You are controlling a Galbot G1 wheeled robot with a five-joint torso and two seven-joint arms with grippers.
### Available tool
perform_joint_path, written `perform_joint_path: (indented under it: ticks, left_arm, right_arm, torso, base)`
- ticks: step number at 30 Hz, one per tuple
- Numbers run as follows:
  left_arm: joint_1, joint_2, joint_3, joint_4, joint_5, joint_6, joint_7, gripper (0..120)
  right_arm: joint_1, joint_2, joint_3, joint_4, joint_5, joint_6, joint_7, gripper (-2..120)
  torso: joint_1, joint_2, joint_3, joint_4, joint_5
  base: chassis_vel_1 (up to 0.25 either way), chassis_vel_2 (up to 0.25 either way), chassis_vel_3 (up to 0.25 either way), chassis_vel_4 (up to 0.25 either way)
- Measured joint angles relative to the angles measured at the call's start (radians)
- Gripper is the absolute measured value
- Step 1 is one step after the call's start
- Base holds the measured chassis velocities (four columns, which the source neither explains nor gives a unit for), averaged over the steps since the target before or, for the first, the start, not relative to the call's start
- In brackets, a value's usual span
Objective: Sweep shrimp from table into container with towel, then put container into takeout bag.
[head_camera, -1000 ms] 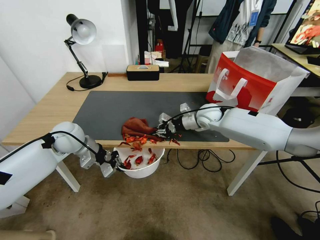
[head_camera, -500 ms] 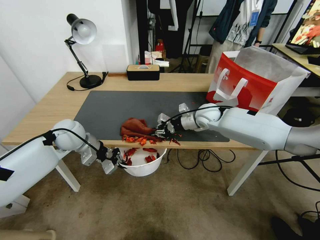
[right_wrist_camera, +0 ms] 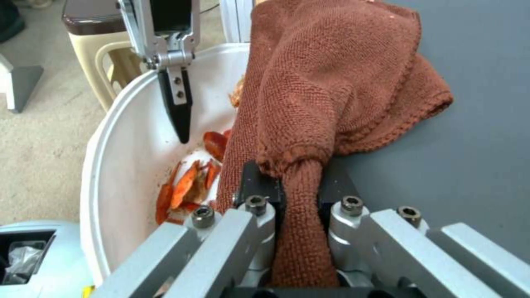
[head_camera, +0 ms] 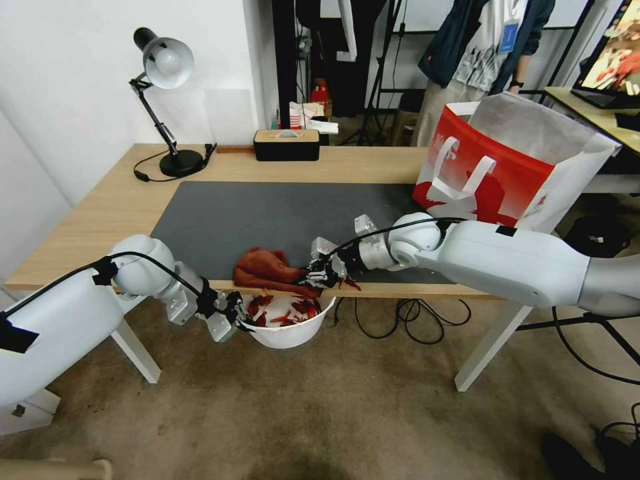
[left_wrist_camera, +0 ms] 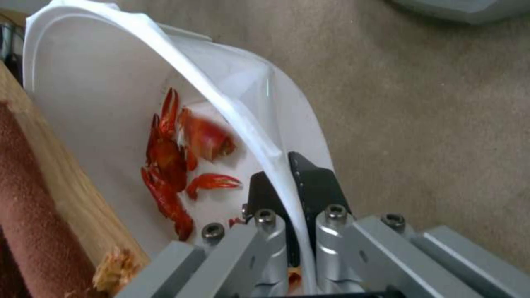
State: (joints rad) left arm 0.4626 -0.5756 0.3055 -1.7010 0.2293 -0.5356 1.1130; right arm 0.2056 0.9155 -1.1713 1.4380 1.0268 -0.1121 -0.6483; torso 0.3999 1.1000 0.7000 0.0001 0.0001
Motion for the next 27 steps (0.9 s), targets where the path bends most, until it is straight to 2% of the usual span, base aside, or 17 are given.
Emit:
perform_joint_path:
  ticks: [16, 27]
  left_arm:
    - [-0.009, -0.005, 0.006, 0.007, -0.001, 0.003, -0.009, 0]
    - [-0.004, -0.005, 0.009, 0.006, 0.002, 0.004, -0.01, 0]
  right_arm:
    - [0.0, -0.005, 0.003, 0.041, 0.019, 0.002, 0.002, 5]
    - [-0.003, -0.047, 0.085, 0.069, 0.051, 0.002, 0.016, 5]
  torso:
    - [0.0, 0.0, 0.0, 0.0, 0.0]
    - [0.0, 0.0, 0.0, -0.0001, 0.0001]
  base:
    - [0.0, 0.0, 0.0, 0.0]
    - [0.0, 0.0, 0.0, 0.0]
